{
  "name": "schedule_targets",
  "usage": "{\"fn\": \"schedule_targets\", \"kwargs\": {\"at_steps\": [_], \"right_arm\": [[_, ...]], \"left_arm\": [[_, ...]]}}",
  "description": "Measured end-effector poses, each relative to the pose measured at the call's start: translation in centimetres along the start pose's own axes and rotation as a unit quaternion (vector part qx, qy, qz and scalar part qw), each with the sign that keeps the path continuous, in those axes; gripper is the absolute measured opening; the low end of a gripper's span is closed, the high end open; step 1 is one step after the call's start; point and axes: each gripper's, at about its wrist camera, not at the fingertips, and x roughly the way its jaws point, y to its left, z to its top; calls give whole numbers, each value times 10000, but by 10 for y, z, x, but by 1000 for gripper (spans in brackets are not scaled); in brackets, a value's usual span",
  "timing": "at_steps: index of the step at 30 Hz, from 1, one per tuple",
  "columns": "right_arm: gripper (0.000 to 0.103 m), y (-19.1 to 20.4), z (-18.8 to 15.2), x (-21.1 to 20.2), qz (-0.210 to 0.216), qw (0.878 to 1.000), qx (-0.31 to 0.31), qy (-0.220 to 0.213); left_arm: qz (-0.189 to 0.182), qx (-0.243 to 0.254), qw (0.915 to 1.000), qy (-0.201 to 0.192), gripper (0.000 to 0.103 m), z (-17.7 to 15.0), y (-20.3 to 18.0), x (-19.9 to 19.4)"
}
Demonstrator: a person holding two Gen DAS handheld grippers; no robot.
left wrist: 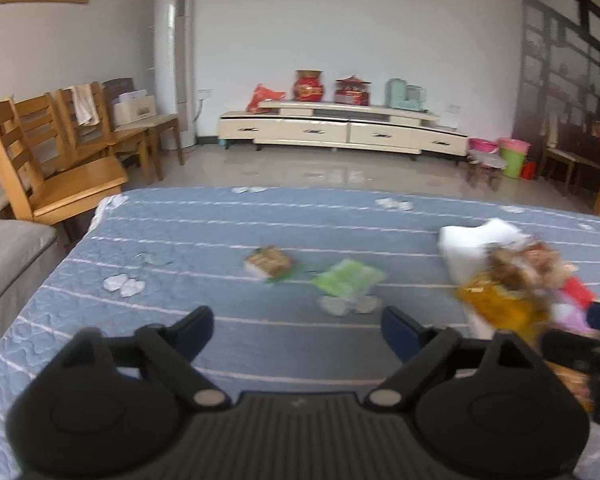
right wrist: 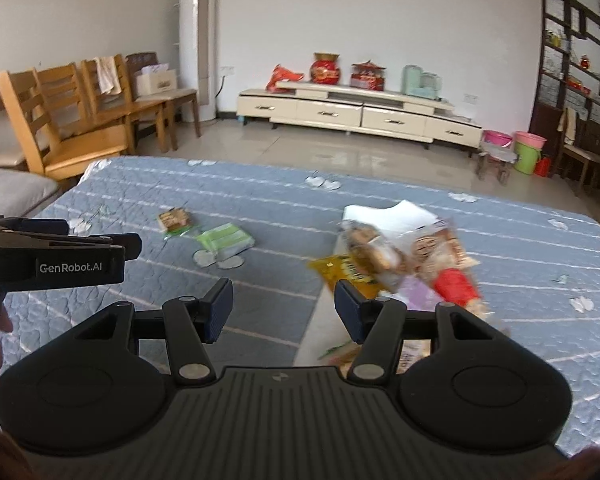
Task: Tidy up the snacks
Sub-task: 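Withdraw both open grippers toward the last snacks on the table, then grasp the brown biscuit box with the left gripper while the right grasps the green pack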
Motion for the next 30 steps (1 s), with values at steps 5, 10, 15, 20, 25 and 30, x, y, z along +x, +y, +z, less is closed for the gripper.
{"fn": "schedule_targets", "kwargs": {"at_steps": [5, 10, 15, 20, 25, 30], "right_arm": [[72, 6, -2, 17, 136, 9998, -48, 105], [73, 9, -4, 31, 212, 9996, -114, 159], [75, 14, -1, 45, 204, 9992, -264, 201], [76, 14, 4, 65, 293, 9990, -155, 300], [84, 19, 14, 89, 347, 9986, -98, 396], [87, 23, 26, 124, 367, 9978, -55, 556]], "left_arm": [[77, -489, 9980, 383, 95, 21, 32, 65], [210, -819, 9937, 741, 95, 47, 30, 136], [517, -1068, 9862, 1156, 95, 58, 23, 192], [460, -1255, 9788, 1553, 92, 50, 26, 224], [582, -495, 9899, 1198, 50, 39, 21, 210], [378, -165, 9936, 1053, 42, 29, 34, 180]]}}
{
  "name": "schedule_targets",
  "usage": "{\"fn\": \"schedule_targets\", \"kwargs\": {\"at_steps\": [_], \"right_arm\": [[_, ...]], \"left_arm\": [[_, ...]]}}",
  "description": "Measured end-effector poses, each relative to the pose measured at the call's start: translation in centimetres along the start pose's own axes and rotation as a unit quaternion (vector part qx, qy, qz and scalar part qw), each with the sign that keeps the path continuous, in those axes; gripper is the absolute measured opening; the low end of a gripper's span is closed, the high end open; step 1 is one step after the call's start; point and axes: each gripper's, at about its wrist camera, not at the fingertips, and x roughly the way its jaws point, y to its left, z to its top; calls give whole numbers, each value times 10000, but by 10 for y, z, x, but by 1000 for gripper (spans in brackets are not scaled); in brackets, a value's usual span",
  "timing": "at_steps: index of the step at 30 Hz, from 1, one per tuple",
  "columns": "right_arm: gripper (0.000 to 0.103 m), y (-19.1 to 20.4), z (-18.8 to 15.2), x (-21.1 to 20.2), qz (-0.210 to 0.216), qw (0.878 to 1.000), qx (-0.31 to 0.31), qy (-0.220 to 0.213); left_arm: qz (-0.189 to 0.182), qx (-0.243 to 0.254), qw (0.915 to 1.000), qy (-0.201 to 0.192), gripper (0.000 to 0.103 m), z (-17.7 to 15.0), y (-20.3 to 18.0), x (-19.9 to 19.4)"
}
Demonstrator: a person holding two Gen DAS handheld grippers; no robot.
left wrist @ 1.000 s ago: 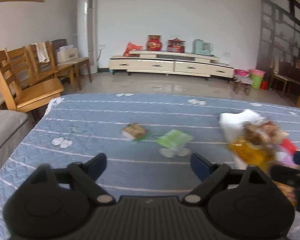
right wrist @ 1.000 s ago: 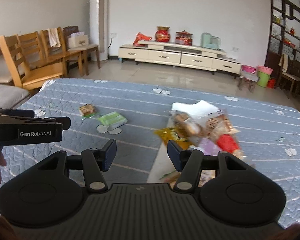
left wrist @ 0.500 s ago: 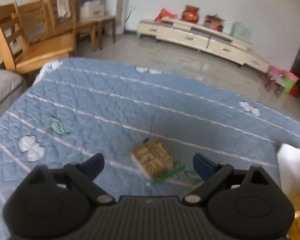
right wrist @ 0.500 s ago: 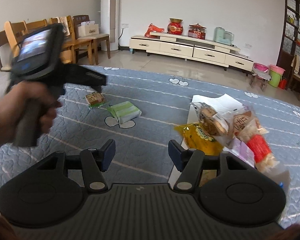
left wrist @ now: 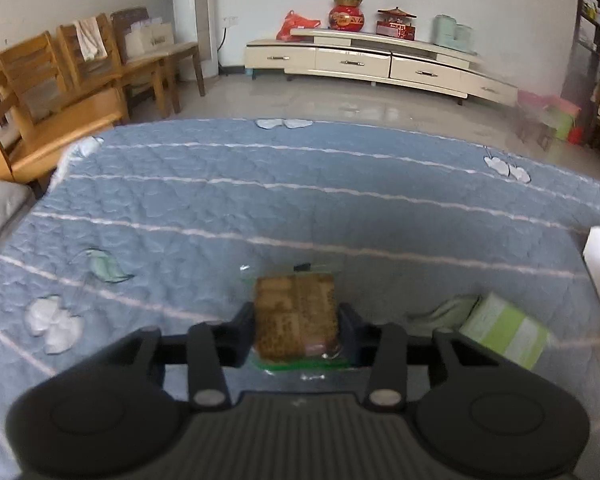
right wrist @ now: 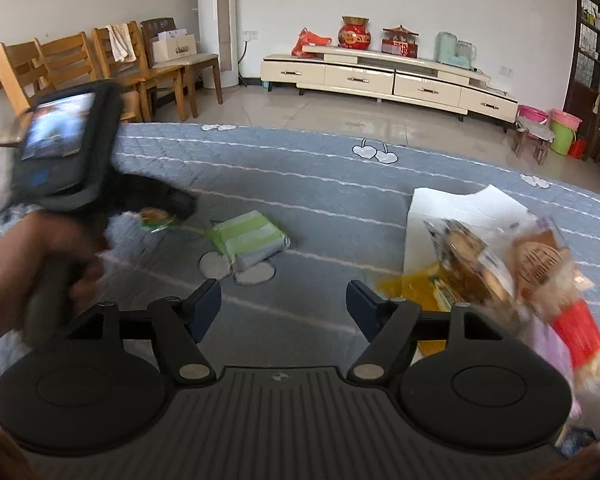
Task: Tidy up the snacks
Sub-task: 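Grasp the brown biscuit box with the left gripper while the right grasps the green pack, then carry the biscuit box and green pack over the white tray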
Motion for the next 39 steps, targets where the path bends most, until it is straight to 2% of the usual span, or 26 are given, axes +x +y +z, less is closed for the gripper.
{"fn": "schedule_targets", "kwargs": {"at_steps": [1, 2, 5, 9, 14, 15, 17, 18, 20, 27, 32, 39], "right_arm": [[89, 0, 5, 8, 38, 10000, -34, 43], [97, 1, 9, 17, 78, 9999, -68, 116], [103, 8, 18, 42, 155, 9993, -282, 211], [103, 24, 27, 75, 60, 9956, -838, 409], [103, 29, 34, 103, 211, 9926, -1016, 625], [97, 29, 35, 107, 260, 9922, -1003, 692], [69, 27, 38, 108, 504, 9931, -762, 736], [67, 28, 39, 107, 462, 9936, -724, 736], [63, 32, 36, 97, 483, 9940, -717, 676], [62, 41, 19, 33, 244, 9984, -412, 288], [62, 40, 4, -37, 90, 9992, -373, -136], [62, 35, -8, -118, -149, 9986, -285, -416]], "left_arm": [[-23, 12, 10000, -41, 42, -3, 4, -6], [-68, -29, 10000, -60, 42, -8, 11, -13], [-140, -164, 9996, -153, 42, -17, 24, -32], [-193, -191, 9993, -268, 42, -27, 32, -51], [-235, -230, 9990, -318, 42, -43, 36, -70], [-215, -203, 9990, -338, 42, -43, 36, -72], [-217, -211, 9989, -364, 42, -43, 35, -75], [-210, -214, 9989, -367, 42, -43, 35, -75], [-171, -216, 9988, -411, 42, -43, 34, -81], [-46, -242, 9982, -553, 42, -47, 28, -114], [27, -313, 9975, -638, 42, -55, 25, -149], [27, -277, 9968, -753, 42, -68, 11, -200]]}}
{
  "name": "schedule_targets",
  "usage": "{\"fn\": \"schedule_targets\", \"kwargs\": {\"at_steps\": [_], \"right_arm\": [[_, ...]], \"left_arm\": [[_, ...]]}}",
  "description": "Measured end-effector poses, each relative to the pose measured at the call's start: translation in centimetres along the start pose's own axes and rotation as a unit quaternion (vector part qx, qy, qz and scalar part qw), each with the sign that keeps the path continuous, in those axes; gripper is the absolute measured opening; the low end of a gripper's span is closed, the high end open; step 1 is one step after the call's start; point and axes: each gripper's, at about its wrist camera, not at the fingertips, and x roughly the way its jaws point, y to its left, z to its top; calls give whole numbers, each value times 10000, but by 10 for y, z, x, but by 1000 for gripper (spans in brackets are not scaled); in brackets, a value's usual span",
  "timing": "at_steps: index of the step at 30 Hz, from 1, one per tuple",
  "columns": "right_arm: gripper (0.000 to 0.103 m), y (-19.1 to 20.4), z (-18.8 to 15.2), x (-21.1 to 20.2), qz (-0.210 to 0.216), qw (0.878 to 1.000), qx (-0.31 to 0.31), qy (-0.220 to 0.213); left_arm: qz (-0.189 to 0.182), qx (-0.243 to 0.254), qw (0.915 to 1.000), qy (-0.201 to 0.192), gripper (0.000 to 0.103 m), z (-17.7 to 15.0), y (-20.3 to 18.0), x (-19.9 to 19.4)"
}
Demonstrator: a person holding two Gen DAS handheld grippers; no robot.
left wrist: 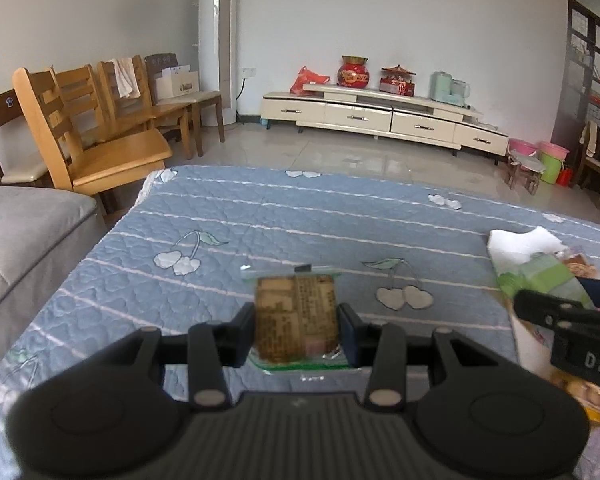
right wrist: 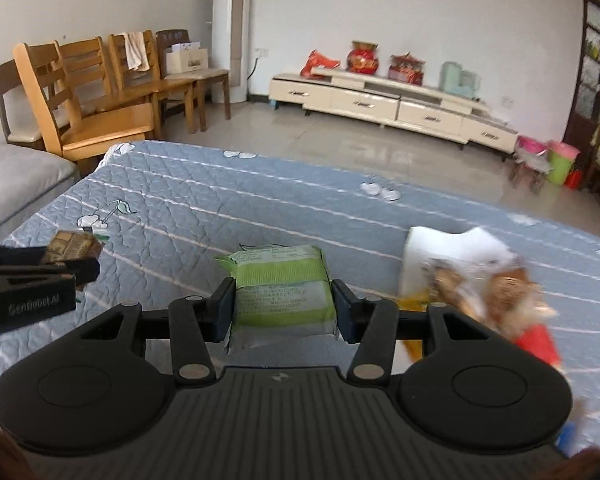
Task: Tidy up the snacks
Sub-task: 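Carry the biscuit box and green pack over the white tray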
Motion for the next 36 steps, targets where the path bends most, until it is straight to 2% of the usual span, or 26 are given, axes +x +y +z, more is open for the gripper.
{"fn": "schedule_targets", "kwargs": {"at_steps": [7, 14, 19, 24, 36], "right_arm": [[62, -11, -17, -76, -158, 9995, 201, -168], [62, -23, -36, -116, -305, 9988, 280, -265], [62, -31, -46, -135, -439, 9979, 348, -340], [62, -54, -54, -137, -649, 9959, 508, -367], [62, -111, -60, -99, -1242, 9871, 1003, -143]], "left_arm": [[-200, 39, 9997, -93, 42, -12, -13, -47], [-426, 218, 9985, -281, 42, -19, -34, -82], [-614, 326, 9971, -316, 42, -23, -48, -93], [-855, 474, 9948, -292, 42, -29, -72, -96], [-1453, 845, 9857, -131, 42, -33, -132, -70]]}}
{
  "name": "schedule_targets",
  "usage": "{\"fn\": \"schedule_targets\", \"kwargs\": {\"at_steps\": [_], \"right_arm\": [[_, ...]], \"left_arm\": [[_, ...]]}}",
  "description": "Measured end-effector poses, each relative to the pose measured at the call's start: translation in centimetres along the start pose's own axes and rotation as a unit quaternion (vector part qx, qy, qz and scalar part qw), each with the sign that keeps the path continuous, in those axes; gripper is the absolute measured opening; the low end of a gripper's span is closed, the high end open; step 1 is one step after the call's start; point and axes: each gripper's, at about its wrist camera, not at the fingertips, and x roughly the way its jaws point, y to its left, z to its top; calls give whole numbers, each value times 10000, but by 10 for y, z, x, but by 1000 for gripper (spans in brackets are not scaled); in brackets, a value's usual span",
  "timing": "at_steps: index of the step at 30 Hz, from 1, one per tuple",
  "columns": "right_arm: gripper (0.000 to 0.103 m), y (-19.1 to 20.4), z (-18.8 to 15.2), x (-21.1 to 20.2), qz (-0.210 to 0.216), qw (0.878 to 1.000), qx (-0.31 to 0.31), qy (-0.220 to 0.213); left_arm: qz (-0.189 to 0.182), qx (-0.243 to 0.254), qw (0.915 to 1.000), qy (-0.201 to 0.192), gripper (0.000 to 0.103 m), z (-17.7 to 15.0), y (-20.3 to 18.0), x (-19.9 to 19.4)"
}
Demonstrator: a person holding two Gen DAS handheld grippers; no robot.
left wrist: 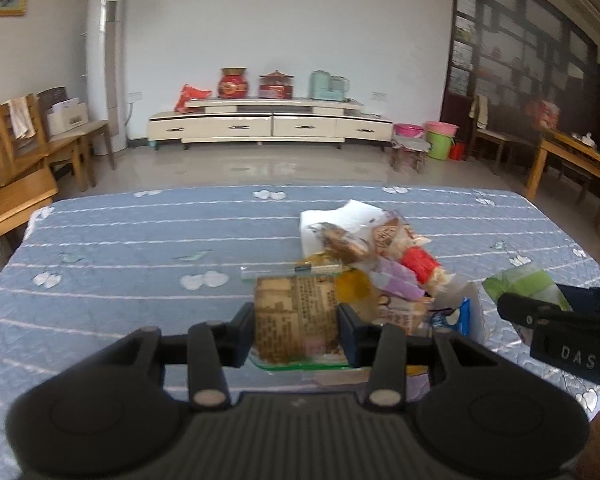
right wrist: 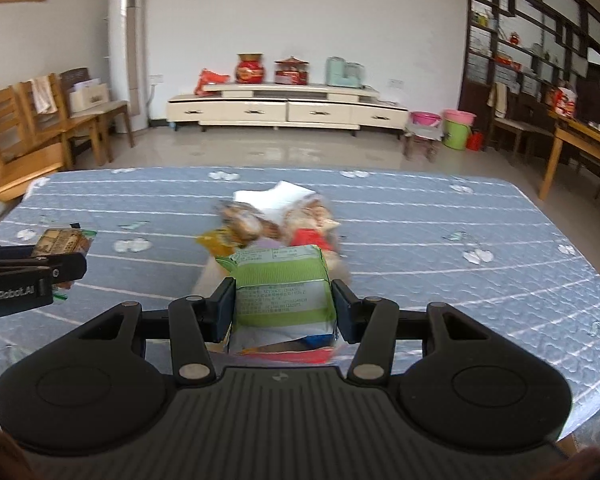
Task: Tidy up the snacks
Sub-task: 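Carry the biscuit box and green pack over the white tray, then lower both held snacks into the tray and open both grippers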
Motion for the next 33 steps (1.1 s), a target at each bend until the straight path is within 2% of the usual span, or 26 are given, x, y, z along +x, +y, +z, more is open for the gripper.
{"fn": "schedule_targets", "kwargs": {"at_steps": [5, 12, 16, 27, 29, 31, 33], "right_arm": [[62, -12, -1, 29, -71, 9998, 93, 139], [64, -10, -1, 77, -45, 9995, 111, 280], [74, -14, -3, 96, 108, 9994, 176, 266], [79, -43, -9, 64, -99, 9995, 251, -138], [79, -43, -12, 62, -112, 9996, 226, -146], [79, -44, -15, 58, -70, 9995, 260, -168], [79, -44, -16, 54, -49, 9995, 246, -184]], "left_arm": [[-110, 38, 9999, 66, 42, 5, -11, 16], [-133, 103, 9998, 124, 42, 16, -21, 38], [-178, 179, 9996, 142, 42, 23, -28, 51], [-581, 402, 9973, 209, 42, 61, -74, 111], [-631, 336, 9974, 137, 45, 68, -80, 120], [-549, 286, 9980, 128, 65, 74, -84, 126], [-448, 311, 9985, 70, 66, 75, -83, 124]]}}
